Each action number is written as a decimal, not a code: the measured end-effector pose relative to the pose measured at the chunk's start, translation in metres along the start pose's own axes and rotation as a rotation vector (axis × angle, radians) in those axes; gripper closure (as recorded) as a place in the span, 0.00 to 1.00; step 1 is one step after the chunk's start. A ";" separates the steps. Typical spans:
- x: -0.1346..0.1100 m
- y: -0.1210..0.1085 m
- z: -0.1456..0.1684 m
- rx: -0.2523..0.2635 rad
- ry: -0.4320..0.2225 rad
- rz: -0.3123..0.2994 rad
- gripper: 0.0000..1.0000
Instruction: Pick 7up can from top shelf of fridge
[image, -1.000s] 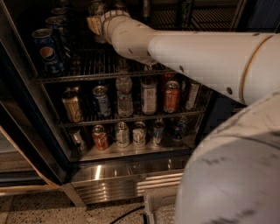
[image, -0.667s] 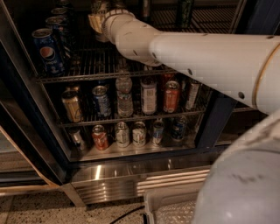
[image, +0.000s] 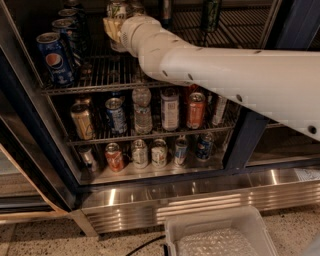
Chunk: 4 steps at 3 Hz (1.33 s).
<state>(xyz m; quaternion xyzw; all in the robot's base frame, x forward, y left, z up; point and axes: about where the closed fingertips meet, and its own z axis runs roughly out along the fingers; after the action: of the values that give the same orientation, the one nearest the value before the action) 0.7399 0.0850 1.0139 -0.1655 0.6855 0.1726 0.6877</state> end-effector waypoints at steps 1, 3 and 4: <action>0.000 -0.006 -0.027 0.012 -0.009 0.021 1.00; -0.003 -0.012 -0.066 0.004 -0.068 0.133 1.00; -0.006 0.003 -0.071 -0.072 -0.075 0.184 1.00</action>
Offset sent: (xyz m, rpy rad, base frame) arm -0.0612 -0.0697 -0.0046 0.2122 -0.0029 -0.0154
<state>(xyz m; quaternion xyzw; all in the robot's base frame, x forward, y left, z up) 0.6762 0.0544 1.0197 -0.1199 0.6649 0.2654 0.6878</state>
